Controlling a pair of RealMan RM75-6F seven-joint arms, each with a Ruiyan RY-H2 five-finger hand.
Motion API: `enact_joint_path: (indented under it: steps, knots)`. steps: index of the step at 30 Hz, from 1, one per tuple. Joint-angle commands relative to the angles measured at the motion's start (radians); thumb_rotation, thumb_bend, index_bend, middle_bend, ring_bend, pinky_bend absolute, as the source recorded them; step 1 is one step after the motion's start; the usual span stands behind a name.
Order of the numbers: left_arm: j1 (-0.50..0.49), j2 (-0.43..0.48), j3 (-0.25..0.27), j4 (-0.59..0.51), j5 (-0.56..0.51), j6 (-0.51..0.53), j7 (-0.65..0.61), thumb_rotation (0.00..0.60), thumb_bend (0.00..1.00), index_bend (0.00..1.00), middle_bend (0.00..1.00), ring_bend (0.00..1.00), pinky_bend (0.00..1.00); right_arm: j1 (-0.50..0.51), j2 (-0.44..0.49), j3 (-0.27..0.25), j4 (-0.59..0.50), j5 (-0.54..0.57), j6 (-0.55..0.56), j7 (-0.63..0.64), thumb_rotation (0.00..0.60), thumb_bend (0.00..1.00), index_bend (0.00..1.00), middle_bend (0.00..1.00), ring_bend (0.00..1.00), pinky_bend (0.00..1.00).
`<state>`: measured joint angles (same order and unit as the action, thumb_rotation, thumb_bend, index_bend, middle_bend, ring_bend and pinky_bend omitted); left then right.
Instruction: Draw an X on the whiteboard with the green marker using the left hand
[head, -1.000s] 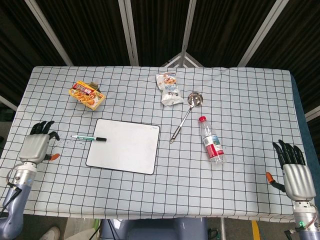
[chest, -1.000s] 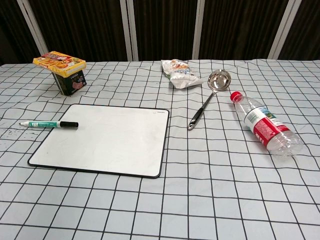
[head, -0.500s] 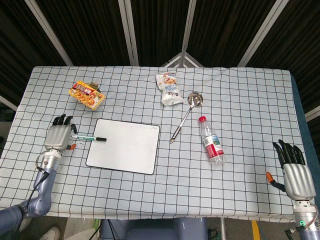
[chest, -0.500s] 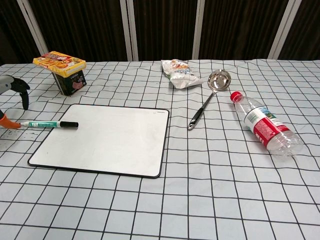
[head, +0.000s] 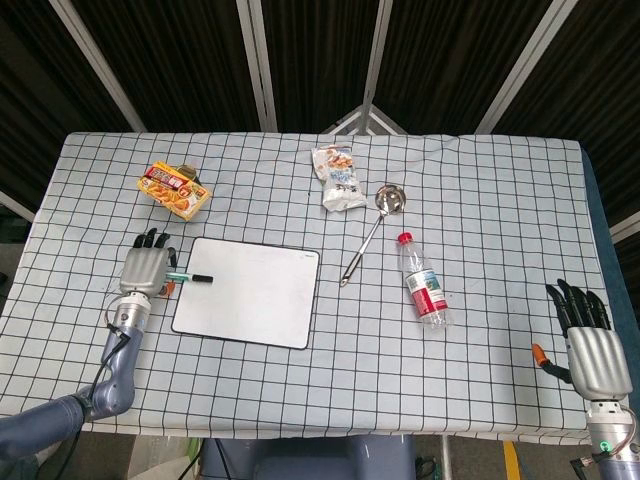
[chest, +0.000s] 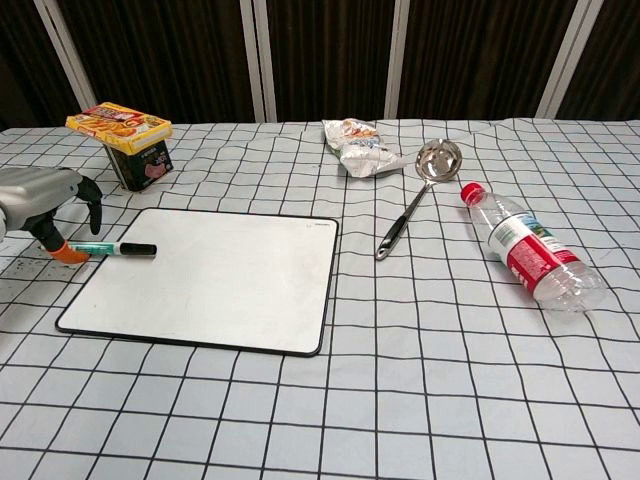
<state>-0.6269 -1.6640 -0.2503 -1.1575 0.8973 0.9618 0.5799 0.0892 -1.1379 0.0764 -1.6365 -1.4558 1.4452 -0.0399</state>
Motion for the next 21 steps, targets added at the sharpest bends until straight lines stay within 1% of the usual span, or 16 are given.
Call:
enact_joint_path:
  steps: [1, 9, 12, 16, 21]
  knots:
    - [-0.011, -0.018, -0.004, 0.019, -0.009, -0.006, 0.0, 0.6, 0.37, 0.47, 0.13, 0.03, 0.11, 0.0, 0.001, 0.0, -0.001, 0.0, 0.0, 0.002, 0.6, 0.31, 0.0, 0.0, 0.0, 0.0]
    - [-0.027, -0.048, -0.007, 0.04, -0.028, -0.02, -0.005, 0.6, 0.4, 0.48, 0.13, 0.03, 0.11, 0.001, 0.001, 0.0, -0.002, 0.001, -0.002, 0.003, 0.6, 0.31, 0.0, 0.0, 0.0, 0.0]
    - [-0.031, -0.055, -0.009, 0.045, -0.037, -0.022, -0.004, 0.6, 0.44, 0.53, 0.14, 0.03, 0.11, 0.0, 0.001, 0.0, -0.002, 0.001, -0.002, 0.004, 0.6, 0.31, 0.0, 0.0, 0.0, 0.0]
    - [-0.032, -0.059, -0.012, 0.042, -0.044, -0.018, -0.009, 0.6, 0.5, 0.63, 0.16, 0.03, 0.11, 0.0, 0.002, 0.0, -0.002, 0.001, -0.001, 0.005, 0.6, 0.31, 0.0, 0.0, 0.0, 0.0]
    - [-0.019, -0.047, -0.018, 0.009, -0.04, 0.002, -0.04, 0.6, 0.51, 0.67, 0.18, 0.04, 0.11, -0.001, 0.004, 0.0, -0.003, 0.003, -0.001, 0.006, 0.6, 0.31, 0.0, 0.0, 0.0, 0.0]
